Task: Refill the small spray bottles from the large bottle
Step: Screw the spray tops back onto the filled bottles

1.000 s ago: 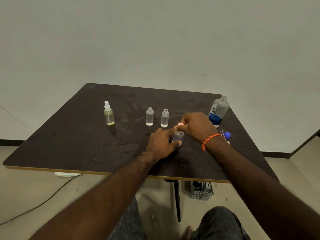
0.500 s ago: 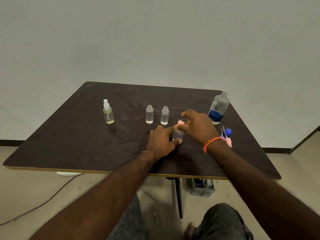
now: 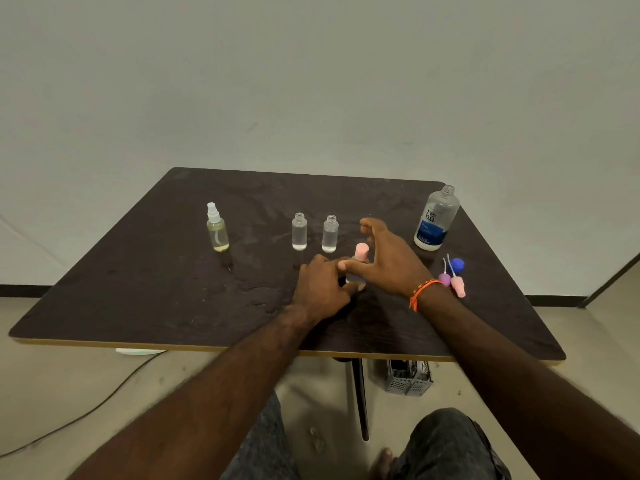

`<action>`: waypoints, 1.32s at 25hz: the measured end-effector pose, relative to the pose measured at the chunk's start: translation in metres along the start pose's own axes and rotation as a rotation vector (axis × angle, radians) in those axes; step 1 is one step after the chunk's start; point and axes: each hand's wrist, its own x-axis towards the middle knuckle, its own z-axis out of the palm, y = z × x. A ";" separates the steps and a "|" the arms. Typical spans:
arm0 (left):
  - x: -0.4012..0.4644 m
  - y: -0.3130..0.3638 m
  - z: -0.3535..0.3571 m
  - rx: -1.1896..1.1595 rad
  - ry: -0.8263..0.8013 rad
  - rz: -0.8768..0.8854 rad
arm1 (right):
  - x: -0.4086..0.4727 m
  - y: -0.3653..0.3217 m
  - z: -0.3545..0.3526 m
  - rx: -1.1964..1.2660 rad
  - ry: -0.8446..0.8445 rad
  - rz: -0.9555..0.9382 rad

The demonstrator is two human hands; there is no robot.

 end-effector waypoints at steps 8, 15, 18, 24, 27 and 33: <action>0.003 0.000 0.000 0.065 0.005 -0.027 | 0.001 0.001 -0.003 -0.041 0.110 0.012; 0.002 0.001 0.001 0.071 0.011 -0.025 | -0.002 0.006 0.001 0.005 0.175 0.004; 0.001 0.002 0.000 0.063 0.003 -0.024 | -0.003 0.006 0.006 0.002 0.101 0.017; -0.002 0.007 -0.002 0.071 0.012 -0.005 | -0.002 0.014 0.005 0.189 0.128 0.016; -0.003 0.009 -0.006 0.086 -0.003 0.000 | -0.006 0.011 0.015 0.147 0.207 0.082; -0.012 -0.013 -0.029 0.115 -0.031 0.002 | -0.015 -0.004 0.054 0.169 0.199 0.168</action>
